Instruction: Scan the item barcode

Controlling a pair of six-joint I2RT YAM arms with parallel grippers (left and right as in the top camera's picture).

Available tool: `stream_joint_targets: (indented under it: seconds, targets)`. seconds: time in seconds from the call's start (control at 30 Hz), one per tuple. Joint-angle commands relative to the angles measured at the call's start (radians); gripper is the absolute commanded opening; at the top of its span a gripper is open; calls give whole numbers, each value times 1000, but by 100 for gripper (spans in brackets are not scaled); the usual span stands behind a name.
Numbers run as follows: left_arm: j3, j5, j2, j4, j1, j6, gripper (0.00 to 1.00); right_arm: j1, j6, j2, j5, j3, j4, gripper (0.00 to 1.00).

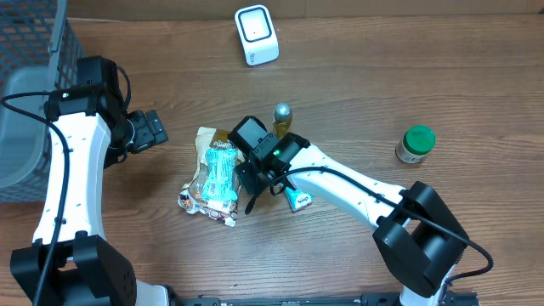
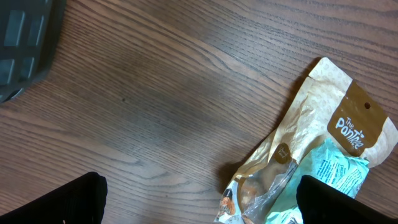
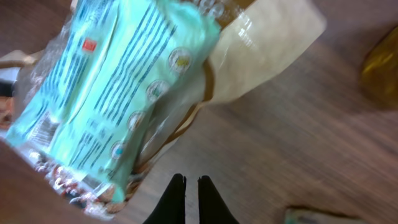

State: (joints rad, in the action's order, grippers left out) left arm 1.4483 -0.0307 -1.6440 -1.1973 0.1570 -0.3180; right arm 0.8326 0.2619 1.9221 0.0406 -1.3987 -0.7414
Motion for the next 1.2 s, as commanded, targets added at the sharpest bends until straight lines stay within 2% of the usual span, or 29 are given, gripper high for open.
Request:
stream_joint_targets:
  seconds: [0.0, 0.13, 0.27, 0.43, 0.53, 0.6, 0.63, 0.87, 0.97, 1.17]
  targets:
    - [5, -2, -2, 1, 0, 0, 100, 2, 0, 5, -125, 5, 26, 9]
    - [5, -2, -2, 1, 0, 0, 100, 2, 0, 5, -210, 5, 32, 15]
    - [5, -2, -2, 1, 0, 0, 100, 2, 24, 5, -213, 5, -13, 16]
    - [5, -3, -2, 1, 0, 0, 100, 2, 114, 5, -224, 5, -151, 16]
    - [5, -2, -2, 1, 0, 0, 100, 2, 135, 5, -224, 6, -219, 24]
    - [5, -2, -2, 1, 0, 0, 100, 2, 135, 5, -224, 6, -246, 35]
    - [5, -2, -2, 1, 0, 0, 100, 2, 135, 5, -224, 6, -254, 38]
    - [5, -2, -2, 1, 0, 0, 100, 2, 135, 5, -224, 65, -232, 40]
    - [5, -2, -2, 1, 0, 0, 99, 2, 135, 5, -225, 119, -200, 47]
    - [5, -2, -2, 1, 0, 0, 100, 2, 135, 5, -248, 177, -176, 45]
